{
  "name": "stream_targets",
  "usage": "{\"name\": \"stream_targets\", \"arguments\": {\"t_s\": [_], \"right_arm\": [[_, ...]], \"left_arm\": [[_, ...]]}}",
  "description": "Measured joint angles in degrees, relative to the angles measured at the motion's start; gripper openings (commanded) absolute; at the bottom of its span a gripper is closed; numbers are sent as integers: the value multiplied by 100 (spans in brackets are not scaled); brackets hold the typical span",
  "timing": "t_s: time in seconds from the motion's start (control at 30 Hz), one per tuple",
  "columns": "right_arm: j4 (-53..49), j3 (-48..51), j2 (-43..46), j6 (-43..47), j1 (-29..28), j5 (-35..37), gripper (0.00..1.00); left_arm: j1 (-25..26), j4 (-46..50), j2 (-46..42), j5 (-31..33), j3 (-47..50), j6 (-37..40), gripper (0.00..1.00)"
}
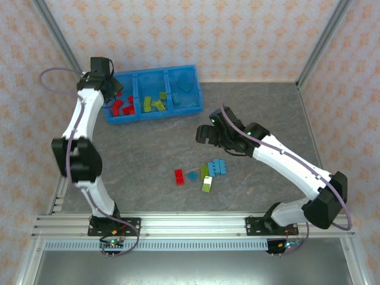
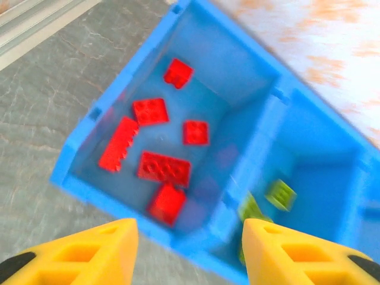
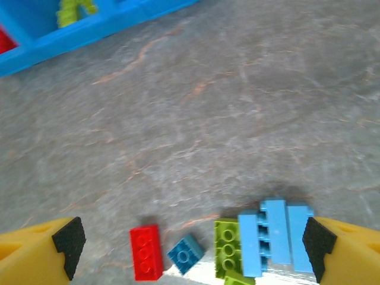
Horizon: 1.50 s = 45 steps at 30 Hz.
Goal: Sort the legos into containers by color
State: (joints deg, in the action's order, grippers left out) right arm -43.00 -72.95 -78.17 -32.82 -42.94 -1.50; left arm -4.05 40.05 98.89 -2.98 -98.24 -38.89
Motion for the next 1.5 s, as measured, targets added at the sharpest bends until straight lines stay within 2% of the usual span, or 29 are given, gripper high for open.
{"name": "stream_targets", "arguments": {"t_s": [0.13, 0.23, 0.3, 0.4, 0.53, 0.63, 0.77, 1.1, 1.27, 1.5], "right_arm": [[-20, 417, -9, -455, 2, 212, 97], [-52, 815, -9, -822, 31, 317, 95], [-31, 1080, -7, -1080, 118, 319, 92], [103, 1578, 9, -1486, 269, 251, 79], [319, 2063, 4, -1971, 302, 31, 67], [575, 2299, -11, -2277, 302, -136, 60], [815, 2531, -20, -2538, 302, -308, 59], [1084, 2859, -223, -2879, 302, -457, 54], [1117, 2927, -201, -3029, 367, -426, 54], [898, 3101, 295, -2997, 667, -258, 57]], "left_arm": [[988, -535, -1799, -26, 1064, 584, 49], [1585, -883, -2605, -535, 1665, 1381, 55], [1838, -946, -2907, -940, 2000, 2118, 61], [2227, -925, -3073, -1469, 2400, 3244, 69], [2638, -907, -3093, -1928, 2852, 4288, 72], [2695, -944, -3093, -2114, 3139, 4664, 72], [2695, -1003, -3093, -2184, 3274, 4920, 73], [2695, -1158, -3106, -2026, 3458, 5104, 77], [2695, -1165, -3123, -1864, 3471, 5101, 77], [2695, -1169, -3167, -1709, 3471, 5101, 78]]}}
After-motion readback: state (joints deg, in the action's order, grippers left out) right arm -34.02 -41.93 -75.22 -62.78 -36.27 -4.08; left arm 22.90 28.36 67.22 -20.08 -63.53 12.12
